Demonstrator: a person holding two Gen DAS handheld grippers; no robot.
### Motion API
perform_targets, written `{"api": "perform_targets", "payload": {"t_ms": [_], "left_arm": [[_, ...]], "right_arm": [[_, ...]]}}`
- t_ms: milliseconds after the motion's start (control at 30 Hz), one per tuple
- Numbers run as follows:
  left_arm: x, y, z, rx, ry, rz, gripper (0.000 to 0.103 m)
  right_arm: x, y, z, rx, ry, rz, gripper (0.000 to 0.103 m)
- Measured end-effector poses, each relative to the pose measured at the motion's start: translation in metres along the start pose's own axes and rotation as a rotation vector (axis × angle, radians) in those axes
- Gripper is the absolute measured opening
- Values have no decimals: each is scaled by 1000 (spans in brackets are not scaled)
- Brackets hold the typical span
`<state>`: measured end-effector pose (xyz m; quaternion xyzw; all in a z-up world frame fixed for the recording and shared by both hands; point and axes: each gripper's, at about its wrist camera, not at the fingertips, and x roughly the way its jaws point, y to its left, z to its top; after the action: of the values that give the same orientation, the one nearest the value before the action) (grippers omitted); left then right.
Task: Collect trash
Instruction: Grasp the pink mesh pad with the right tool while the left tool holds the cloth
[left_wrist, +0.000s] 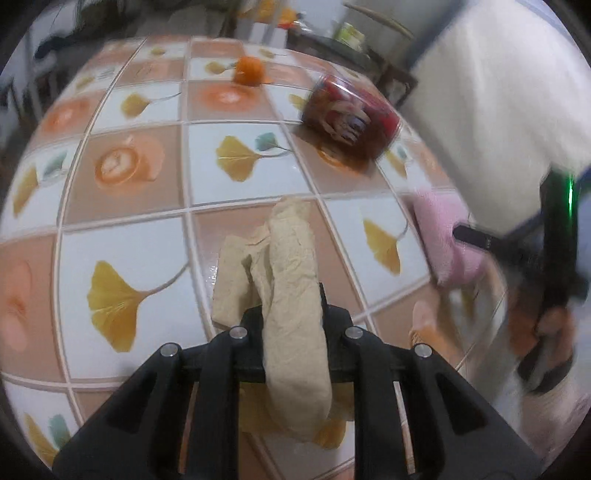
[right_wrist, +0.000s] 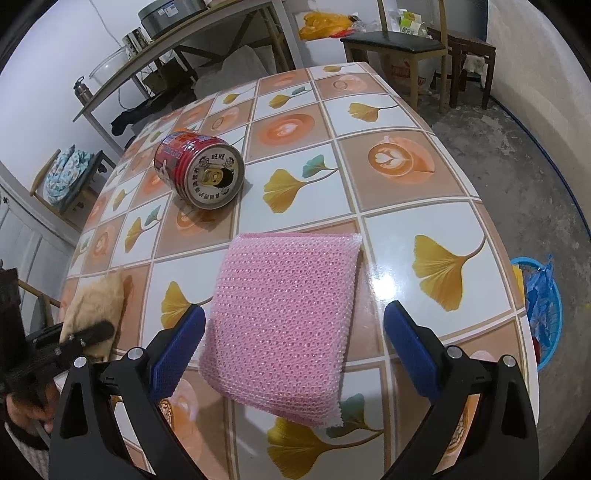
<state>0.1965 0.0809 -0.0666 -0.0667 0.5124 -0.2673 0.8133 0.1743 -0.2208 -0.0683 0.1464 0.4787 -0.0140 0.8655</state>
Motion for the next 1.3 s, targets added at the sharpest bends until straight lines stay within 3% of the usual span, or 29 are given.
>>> {"api": "perform_targets", "payload": {"t_ms": [133,200,233,267,367,500,600,767,933,1300], "left_arm": [[-1,-1,-2,20,-15,35,23],[0,-8,-2,65,-28,89,39],[2,-13,1,89,-31,128,53],[3,-17,0,122,-33,184,57],[9,-23,-3,198,-32,270,57],[8,-23,-3,219,-41,305,58],[5,-18,-3,203,-60,315,53],[6,-13,1,180,-73,355,29],[3,-6,5,132,-77,351,18],[2,-3,5,76,-80,329,13]], "right_arm": [[0,1,1,-5,1,1,94],[0,1,1,-3,3,1,94],[0,1,0,-3,3,1,94],[0,1,0,-3,3,1,94],[1,2,0,-5,5,3,94],[2,4,0,-11,9,4,94],[3,4,0,-12,12,4,94],[4,6,1,-21,11,1,94],[5,10,0,-53,13,-2,94],[17,24,-6,-160,20,-61,92]]}}
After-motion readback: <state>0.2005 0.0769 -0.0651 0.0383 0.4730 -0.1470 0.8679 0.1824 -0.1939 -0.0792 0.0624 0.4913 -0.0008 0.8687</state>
